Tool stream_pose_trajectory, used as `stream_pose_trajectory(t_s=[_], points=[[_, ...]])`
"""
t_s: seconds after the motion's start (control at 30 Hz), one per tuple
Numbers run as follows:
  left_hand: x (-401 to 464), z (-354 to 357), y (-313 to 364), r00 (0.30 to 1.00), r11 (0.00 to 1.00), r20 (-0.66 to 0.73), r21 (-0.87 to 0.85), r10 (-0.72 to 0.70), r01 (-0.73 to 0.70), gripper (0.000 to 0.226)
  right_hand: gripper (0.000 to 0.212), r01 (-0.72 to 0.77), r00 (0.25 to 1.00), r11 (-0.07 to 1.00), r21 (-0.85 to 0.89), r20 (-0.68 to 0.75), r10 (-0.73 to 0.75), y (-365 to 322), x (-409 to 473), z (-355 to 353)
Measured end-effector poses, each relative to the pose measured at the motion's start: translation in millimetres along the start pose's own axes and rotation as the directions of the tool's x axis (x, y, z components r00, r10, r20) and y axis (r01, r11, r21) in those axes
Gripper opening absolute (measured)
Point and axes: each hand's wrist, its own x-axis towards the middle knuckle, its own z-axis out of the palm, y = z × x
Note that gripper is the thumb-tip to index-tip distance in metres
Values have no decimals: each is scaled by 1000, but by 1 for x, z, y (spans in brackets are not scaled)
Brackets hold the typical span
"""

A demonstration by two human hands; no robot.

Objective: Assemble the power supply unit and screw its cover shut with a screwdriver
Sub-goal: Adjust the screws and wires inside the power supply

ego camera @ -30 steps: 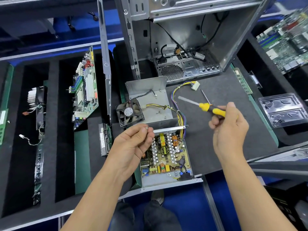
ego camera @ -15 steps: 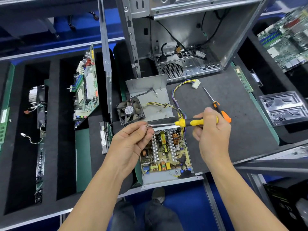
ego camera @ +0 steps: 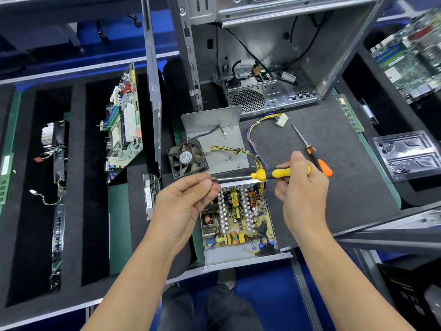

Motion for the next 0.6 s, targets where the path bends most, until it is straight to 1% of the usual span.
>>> stream_pose_trajectory(t_s=[0.17,0.23,0.3,0.37,0.43,0.5,0.53,0.6], points=[[2,0,-1,1000,1000,7,4,19,-19,15,39,-31,999,999,14,-21,31,2,-1,1],[2,-2,-1,999,999,9,24,38,-38,16,44,-13,1000,999,-43,-18,13,1,0,-1],[1,-3,-2,998,997,16,57,57,-58,16,53,6,1000,992,-130,-8,-7,-2,1,-2],[0,-4,-3,998,994,27,88,65,-67,16,55,1,999,988,-154,35,4,-6,3,-3],[-1,-3,-4,998,992,27,105,65,-68,16,41,-67,986,996,-54,150,74,-11,5,-3],[-2,-3,-4,998,993,11,96,67,-67,16,28,-146,956,988,56,267,126,-14,5,-5],[-3,-2,-4,998,994,6,91,67,-67,16,26,-147,951,987,66,283,123,-14,5,-5],[-4,-1,-4,998,994,6,91,65,-65,17,29,-96,966,994,47,244,82,-12,1,-7]])
